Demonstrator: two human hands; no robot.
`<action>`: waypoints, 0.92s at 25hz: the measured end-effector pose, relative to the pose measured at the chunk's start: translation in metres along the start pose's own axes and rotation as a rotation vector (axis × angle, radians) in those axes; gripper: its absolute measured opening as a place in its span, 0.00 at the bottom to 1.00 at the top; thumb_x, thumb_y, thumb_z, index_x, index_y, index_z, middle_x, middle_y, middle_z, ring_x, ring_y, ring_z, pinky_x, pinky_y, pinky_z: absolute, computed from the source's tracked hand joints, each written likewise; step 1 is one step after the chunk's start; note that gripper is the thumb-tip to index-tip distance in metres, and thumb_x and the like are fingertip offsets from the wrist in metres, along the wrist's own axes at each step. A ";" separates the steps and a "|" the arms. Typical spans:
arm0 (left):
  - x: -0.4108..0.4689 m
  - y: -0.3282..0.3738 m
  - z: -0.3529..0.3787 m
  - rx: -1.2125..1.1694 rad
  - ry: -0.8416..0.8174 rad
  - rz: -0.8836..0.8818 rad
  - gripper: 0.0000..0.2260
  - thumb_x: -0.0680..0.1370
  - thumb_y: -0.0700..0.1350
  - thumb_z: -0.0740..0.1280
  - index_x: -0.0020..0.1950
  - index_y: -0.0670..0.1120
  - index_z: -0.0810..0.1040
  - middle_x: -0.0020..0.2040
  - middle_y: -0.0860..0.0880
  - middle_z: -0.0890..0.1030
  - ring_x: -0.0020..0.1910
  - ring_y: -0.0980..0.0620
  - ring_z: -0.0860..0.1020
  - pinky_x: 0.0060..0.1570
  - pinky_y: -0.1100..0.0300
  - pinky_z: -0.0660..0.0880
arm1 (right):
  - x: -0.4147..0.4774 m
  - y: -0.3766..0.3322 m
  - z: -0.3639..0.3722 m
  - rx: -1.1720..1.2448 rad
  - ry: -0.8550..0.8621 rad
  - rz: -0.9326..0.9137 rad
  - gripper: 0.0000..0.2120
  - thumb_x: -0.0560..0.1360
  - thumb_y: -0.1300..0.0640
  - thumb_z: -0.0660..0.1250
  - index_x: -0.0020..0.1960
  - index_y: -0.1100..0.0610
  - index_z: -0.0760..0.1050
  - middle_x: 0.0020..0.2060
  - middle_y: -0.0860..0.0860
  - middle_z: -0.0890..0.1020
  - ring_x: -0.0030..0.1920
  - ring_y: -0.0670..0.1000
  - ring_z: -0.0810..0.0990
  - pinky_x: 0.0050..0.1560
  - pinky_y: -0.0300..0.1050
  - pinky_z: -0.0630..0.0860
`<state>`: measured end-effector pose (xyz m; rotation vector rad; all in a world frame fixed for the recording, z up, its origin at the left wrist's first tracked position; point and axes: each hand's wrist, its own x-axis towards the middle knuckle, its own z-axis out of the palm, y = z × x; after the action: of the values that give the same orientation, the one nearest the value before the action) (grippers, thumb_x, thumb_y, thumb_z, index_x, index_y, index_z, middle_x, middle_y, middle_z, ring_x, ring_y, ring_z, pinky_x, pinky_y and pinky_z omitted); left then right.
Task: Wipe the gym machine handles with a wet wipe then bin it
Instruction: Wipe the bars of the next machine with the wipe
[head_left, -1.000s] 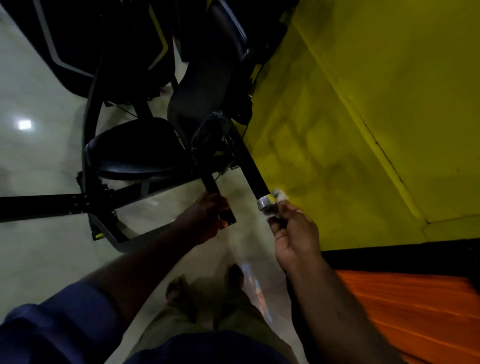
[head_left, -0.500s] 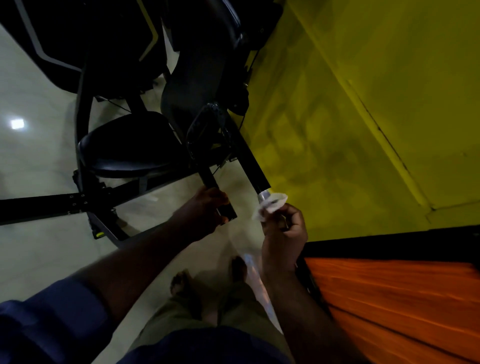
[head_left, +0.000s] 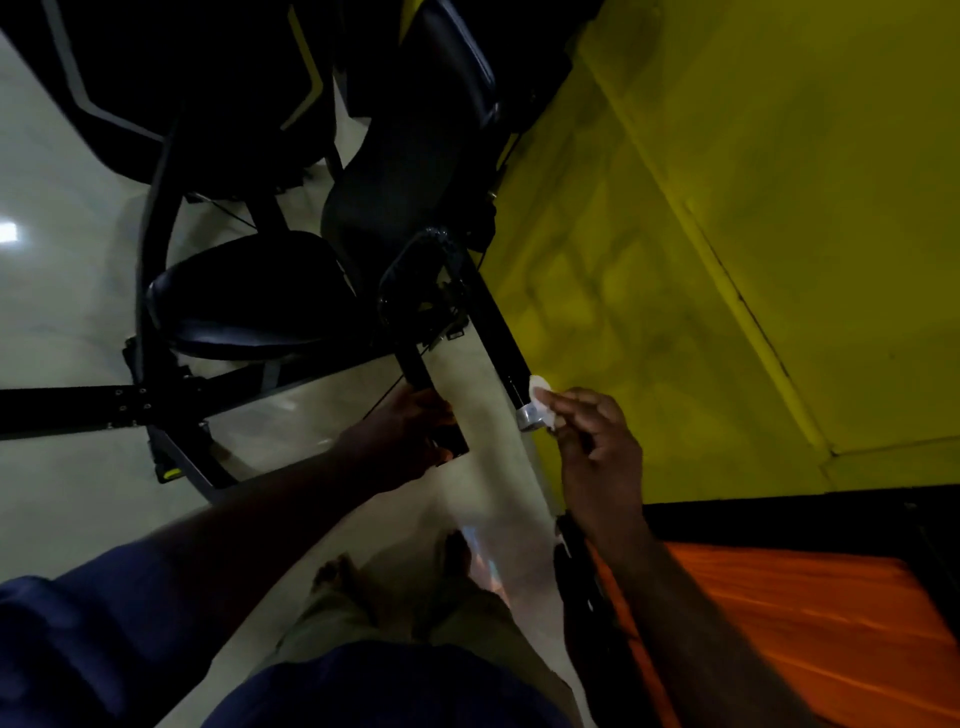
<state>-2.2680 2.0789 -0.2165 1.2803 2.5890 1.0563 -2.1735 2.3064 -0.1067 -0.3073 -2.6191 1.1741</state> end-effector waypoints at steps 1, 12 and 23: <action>-0.003 -0.002 0.002 0.001 -0.054 -0.066 0.17 0.75 0.54 0.72 0.55 0.42 0.86 0.58 0.43 0.84 0.61 0.48 0.76 0.62 0.54 0.76 | 0.008 0.002 -0.011 -0.078 -0.110 -0.130 0.17 0.81 0.65 0.65 0.64 0.50 0.82 0.59 0.46 0.78 0.61 0.37 0.77 0.59 0.31 0.74; -0.001 0.037 0.018 -0.017 0.064 -0.537 0.22 0.78 0.53 0.72 0.71 0.51 0.77 0.73 0.53 0.73 0.70 0.56 0.70 0.64 0.67 0.68 | 0.162 -0.021 -0.010 -0.493 -1.020 -1.160 0.22 0.72 0.75 0.66 0.60 0.56 0.80 0.57 0.53 0.77 0.57 0.54 0.76 0.53 0.51 0.79; 0.018 0.070 0.038 0.133 0.398 -0.596 0.15 0.73 0.51 0.65 0.43 0.40 0.84 0.46 0.44 0.84 0.46 0.51 0.79 0.46 0.56 0.79 | 0.200 -0.025 0.020 -0.348 -1.032 -1.324 0.17 0.78 0.65 0.66 0.55 0.43 0.81 0.49 0.45 0.79 0.48 0.45 0.75 0.51 0.54 0.78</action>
<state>-2.2200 2.1420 -0.1990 0.2584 3.0583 1.1022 -2.3710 2.3345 -0.0715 2.0944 -2.6008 0.3367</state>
